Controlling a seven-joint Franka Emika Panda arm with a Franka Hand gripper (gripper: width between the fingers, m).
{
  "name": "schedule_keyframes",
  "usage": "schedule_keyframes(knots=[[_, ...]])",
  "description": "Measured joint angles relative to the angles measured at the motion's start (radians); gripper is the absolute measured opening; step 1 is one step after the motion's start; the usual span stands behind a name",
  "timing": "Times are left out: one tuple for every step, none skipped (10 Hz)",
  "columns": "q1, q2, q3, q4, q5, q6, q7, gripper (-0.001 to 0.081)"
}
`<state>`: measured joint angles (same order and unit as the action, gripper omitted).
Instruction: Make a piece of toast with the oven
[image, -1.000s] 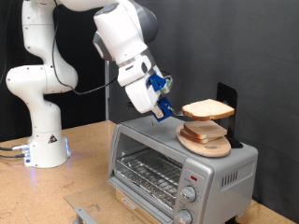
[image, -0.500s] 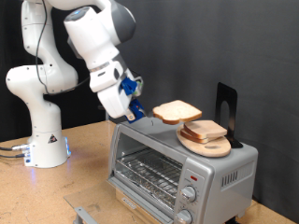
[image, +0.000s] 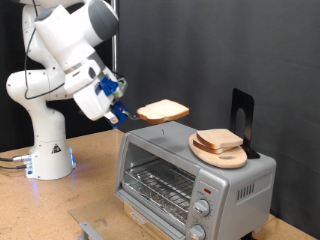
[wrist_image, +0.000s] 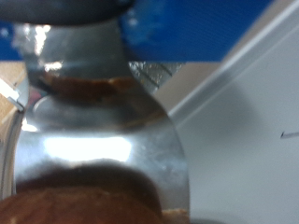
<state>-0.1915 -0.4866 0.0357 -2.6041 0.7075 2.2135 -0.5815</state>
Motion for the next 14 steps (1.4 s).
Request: schedule_keyframes(knots=[[-0.015, -0.027, -0.017, -0.014, -0.028, -0.036, -0.004, 0.0391], [-0.024, -0.050, -0.023, -0.024, -0.048, -0.060, -0.004, 0.0391], [-0.023, -0.047, -0.023, -0.024, -0.045, -0.057, -0.003, 0.0391], [-0.023, -0.043, -0.027, -0.030, -0.040, -0.046, -0.017, 0.0391], [-0.026, -0.043, -0.041, -0.048, -0.025, -0.009, -0.045, 0.0391], [-0.035, -0.039, -0.061, -0.071, -0.023, 0.023, -0.069, 0.0391], [-0.053, -0.029, -0.080, -0.089, -0.033, 0.040, -0.091, 0.0391], [-0.074, -0.011, -0.094, -0.100, -0.056, 0.056, -0.109, 0.0391], [-0.094, 0.018, -0.100, -0.107, -0.090, 0.072, -0.114, 0.0391], [-0.107, 0.057, -0.104, -0.110, -0.107, 0.096, -0.118, 0.0391], [-0.111, 0.100, -0.107, -0.112, -0.109, 0.132, -0.136, 0.0391], [-0.111, 0.144, -0.113, -0.112, -0.103, 0.167, -0.164, 0.0391], [-0.111, 0.187, -0.118, -0.111, -0.087, 0.195, -0.201, 0.0391], [-0.111, 0.222, -0.121, -0.107, -0.064, 0.214, -0.238, 0.0391]])
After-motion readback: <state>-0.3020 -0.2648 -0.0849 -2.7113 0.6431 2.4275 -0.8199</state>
